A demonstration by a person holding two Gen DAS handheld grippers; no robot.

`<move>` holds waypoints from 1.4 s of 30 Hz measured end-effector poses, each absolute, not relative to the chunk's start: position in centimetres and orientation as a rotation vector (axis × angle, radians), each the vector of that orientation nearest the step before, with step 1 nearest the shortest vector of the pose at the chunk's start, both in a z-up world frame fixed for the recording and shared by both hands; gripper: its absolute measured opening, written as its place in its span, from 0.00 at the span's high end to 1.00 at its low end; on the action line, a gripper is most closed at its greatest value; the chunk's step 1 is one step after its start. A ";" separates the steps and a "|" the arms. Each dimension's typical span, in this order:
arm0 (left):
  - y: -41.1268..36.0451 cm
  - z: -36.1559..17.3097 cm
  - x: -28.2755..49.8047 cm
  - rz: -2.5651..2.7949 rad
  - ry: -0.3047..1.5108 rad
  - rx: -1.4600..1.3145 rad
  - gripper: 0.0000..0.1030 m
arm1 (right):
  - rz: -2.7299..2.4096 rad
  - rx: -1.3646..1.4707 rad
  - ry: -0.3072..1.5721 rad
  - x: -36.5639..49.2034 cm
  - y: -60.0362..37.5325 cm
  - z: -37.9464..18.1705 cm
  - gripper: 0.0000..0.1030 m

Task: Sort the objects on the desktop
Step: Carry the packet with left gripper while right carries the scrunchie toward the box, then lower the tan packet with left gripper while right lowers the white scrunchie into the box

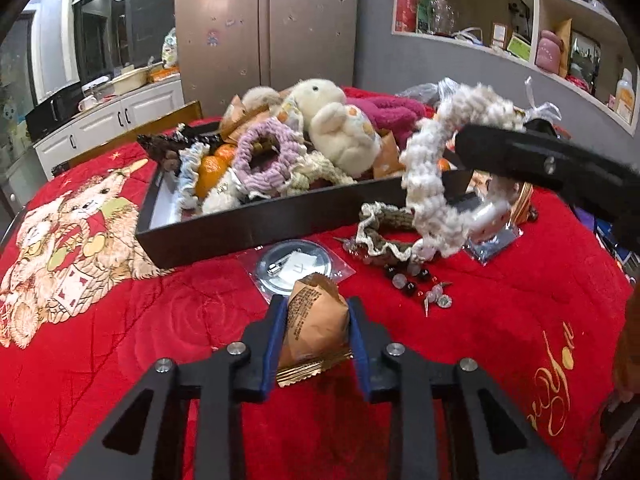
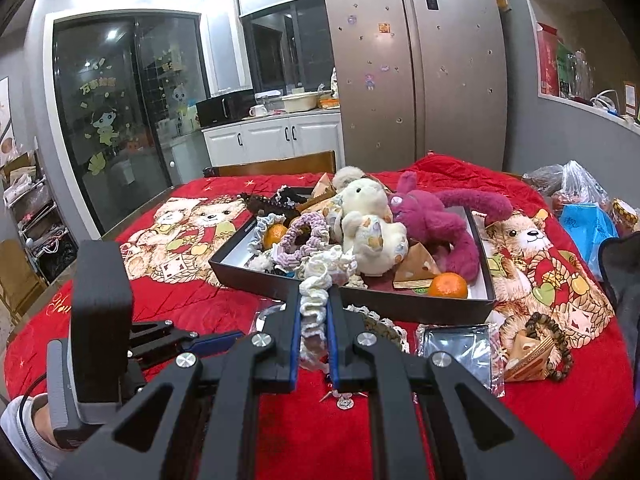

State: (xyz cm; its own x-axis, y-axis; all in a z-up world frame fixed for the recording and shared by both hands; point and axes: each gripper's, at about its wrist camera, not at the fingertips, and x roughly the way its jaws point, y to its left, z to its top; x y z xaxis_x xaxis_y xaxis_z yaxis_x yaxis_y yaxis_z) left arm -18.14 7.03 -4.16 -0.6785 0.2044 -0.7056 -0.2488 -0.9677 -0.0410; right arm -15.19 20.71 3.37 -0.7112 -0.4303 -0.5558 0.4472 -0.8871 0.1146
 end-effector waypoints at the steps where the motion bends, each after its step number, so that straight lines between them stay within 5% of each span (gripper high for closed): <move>1: 7.0 -4.0 -18.0 2.668 0.080 -1.103 0.71 | -2.536 0.813 0.040 -15.2 20.7 3.3 0.89; 24: 5.0 -1.6 -17.3 2.775 0.045 -0.998 0.71 | -2.553 0.773 0.043 -14.6 20.1 3.4 0.89; 42: 3.0 8.1 -22.2 2.833 -0.020 -0.845 0.70 | -2.564 0.693 0.007 -18.9 19.4 10.7 0.89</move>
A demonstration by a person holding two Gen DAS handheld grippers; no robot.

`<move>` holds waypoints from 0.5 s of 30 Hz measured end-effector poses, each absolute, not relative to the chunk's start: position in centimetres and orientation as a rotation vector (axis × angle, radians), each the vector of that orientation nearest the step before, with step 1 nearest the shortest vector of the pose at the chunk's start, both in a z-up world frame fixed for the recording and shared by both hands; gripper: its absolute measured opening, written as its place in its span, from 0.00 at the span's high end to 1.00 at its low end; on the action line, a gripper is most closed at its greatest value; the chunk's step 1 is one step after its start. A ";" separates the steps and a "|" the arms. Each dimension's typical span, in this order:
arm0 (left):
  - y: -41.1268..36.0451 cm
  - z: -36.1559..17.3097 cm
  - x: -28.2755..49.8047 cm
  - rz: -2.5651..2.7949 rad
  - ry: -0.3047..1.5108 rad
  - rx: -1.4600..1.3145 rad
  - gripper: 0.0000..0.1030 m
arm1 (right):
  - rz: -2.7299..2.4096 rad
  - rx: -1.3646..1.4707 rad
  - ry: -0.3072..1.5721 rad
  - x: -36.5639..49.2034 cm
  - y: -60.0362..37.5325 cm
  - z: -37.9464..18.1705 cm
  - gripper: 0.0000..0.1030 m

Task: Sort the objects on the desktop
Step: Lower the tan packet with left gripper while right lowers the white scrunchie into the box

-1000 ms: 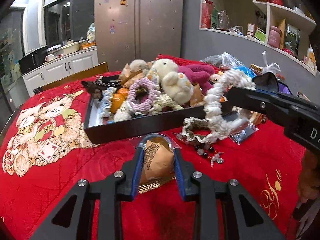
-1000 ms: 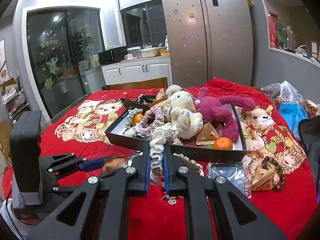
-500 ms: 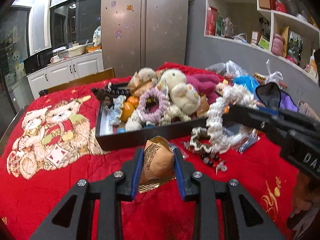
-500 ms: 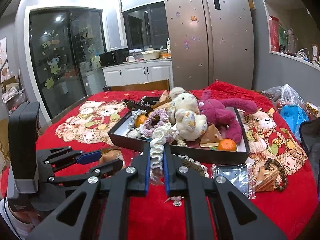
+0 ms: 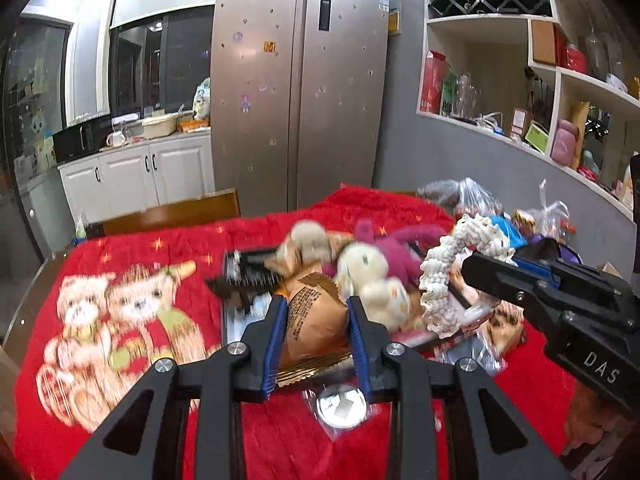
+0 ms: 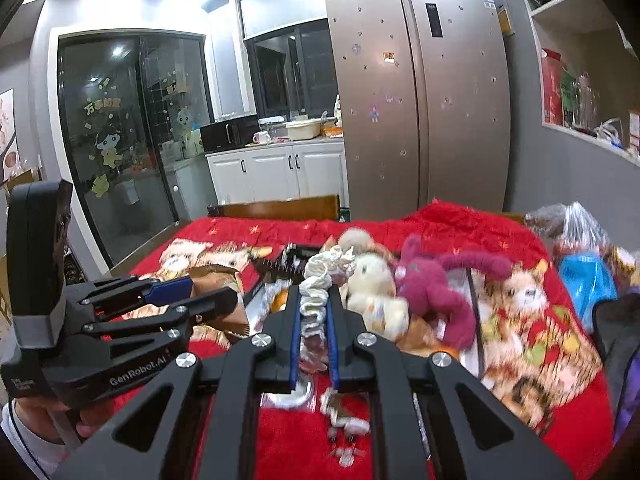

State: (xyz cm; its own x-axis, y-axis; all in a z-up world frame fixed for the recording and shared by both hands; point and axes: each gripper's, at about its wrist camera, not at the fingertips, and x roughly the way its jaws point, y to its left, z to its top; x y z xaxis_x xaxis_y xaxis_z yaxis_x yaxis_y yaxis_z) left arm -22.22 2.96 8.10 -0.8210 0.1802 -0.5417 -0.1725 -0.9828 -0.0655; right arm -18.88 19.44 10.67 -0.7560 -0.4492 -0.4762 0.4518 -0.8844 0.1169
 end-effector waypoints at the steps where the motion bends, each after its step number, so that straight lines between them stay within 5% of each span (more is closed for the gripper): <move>1: 2.9 8.6 -22.8 2.829 -0.017 -0.836 0.70 | -2.566 0.690 0.010 -19.5 19.3 11.1 0.89; 15: 1.8 7.8 -32.4 2.829 -0.024 -0.875 0.70 | -2.564 0.742 0.005 -30.7 16.6 10.8 0.89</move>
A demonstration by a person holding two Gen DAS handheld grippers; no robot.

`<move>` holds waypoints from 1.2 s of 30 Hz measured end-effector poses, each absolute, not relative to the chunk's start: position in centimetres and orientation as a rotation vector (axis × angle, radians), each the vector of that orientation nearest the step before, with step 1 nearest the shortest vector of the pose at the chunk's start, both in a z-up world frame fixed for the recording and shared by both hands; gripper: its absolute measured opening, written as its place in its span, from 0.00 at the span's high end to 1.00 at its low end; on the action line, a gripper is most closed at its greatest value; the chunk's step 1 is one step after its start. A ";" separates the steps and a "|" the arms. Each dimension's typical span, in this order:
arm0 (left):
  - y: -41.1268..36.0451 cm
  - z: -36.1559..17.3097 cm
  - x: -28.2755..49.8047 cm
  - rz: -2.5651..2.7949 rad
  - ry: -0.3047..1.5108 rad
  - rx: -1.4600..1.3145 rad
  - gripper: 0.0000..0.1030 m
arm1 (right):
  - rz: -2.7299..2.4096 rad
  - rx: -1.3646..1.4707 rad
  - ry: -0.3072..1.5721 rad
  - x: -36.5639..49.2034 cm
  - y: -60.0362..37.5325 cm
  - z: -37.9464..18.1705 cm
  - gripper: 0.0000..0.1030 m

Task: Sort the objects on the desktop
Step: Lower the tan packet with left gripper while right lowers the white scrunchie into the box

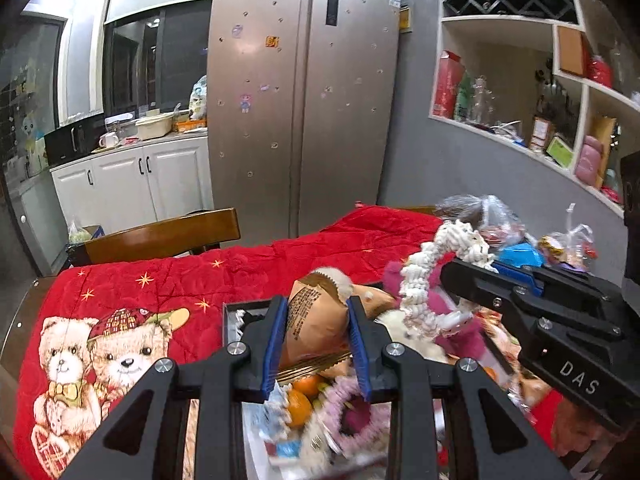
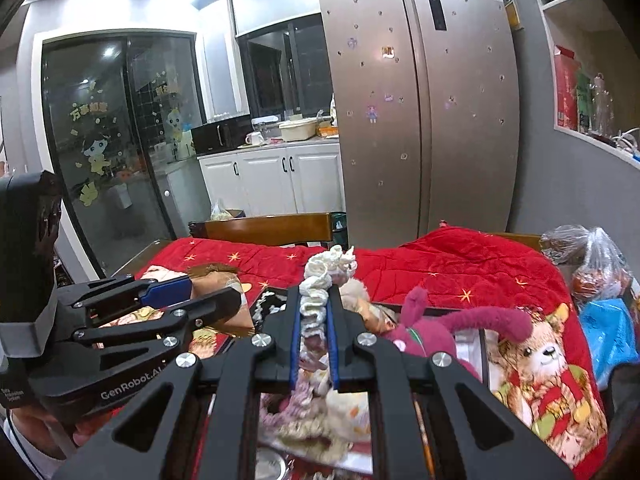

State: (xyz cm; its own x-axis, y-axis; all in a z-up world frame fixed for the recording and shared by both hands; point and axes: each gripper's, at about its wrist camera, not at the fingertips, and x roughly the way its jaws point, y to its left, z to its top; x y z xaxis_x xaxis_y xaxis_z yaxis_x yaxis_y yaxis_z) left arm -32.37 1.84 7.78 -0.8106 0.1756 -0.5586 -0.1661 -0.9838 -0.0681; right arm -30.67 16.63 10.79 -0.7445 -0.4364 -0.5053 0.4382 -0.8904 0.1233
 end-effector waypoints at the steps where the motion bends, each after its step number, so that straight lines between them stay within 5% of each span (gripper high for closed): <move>1: 1.8 7.4 -33.0 2.831 -0.019 -0.887 0.70 | -2.564 0.747 0.004 -31.3 16.5 10.5 0.89; 11: 1.7 2.9 -36.8 2.831 -0.015 -1.009 0.70 | -2.560 0.830 0.030 -36.5 16.1 6.8 0.89; 36: 3.2 1.4 -37.2 2.781 0.041 -1.049 0.70 | -2.536 0.875 0.051 -36.6 15.8 4.9 0.89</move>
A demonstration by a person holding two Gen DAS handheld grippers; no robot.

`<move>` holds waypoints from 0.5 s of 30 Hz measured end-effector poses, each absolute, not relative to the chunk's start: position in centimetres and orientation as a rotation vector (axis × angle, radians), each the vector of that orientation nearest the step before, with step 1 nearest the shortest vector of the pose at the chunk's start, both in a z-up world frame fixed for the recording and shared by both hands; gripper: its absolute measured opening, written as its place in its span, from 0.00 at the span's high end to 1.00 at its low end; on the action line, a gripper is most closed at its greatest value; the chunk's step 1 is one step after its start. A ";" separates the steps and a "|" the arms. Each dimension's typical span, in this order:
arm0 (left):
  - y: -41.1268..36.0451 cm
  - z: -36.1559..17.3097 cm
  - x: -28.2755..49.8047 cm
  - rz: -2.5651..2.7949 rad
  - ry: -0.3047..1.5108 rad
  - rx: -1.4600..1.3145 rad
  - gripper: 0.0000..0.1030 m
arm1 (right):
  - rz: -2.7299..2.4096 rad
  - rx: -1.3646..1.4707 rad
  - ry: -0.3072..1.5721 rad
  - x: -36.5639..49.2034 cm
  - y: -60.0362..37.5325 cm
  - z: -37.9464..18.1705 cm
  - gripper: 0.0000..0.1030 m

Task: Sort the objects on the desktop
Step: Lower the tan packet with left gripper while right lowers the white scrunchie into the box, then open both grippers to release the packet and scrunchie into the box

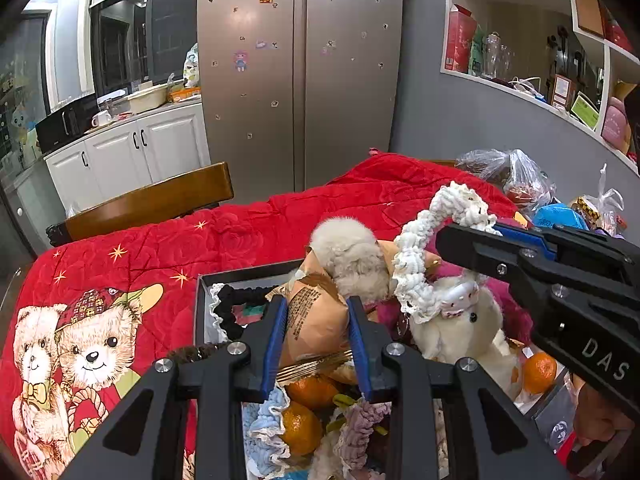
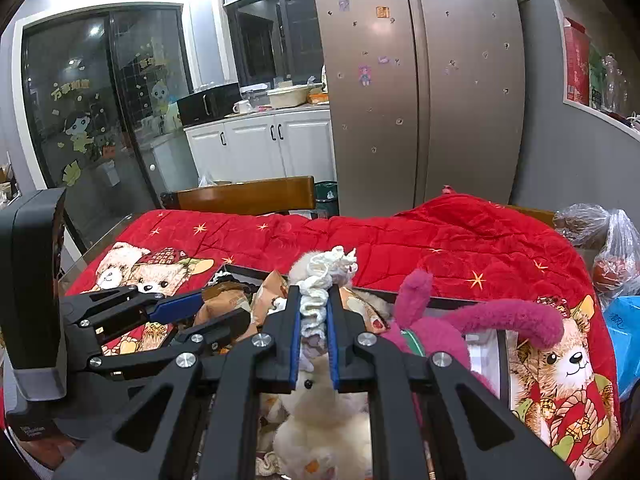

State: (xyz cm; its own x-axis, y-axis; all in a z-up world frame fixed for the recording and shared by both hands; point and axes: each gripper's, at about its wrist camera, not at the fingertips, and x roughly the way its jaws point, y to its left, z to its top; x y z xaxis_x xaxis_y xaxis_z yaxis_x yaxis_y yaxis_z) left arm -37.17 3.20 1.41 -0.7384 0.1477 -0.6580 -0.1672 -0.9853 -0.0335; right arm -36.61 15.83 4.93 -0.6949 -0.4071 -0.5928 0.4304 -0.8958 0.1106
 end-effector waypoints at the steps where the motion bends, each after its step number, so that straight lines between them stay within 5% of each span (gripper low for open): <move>1: 3.2 1.4 -37.2 2.780 0.044 -1.050 0.70 | -2.535 0.875 0.053 -36.6 15.7 5.0 0.89; 15: 3.0 1.3 -37.2 2.792 0.044 -1.063 0.67 | -2.488 0.890 0.001 -36.6 15.7 5.1 0.88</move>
State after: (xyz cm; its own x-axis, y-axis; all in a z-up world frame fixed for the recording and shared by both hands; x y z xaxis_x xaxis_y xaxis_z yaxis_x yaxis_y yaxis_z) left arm -37.16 3.03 1.27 -0.7363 0.1329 -0.6635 -0.1536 -0.9878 -0.0274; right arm -36.64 15.66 5.09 -0.6649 -0.4506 -0.5958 0.4508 -0.8780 0.1609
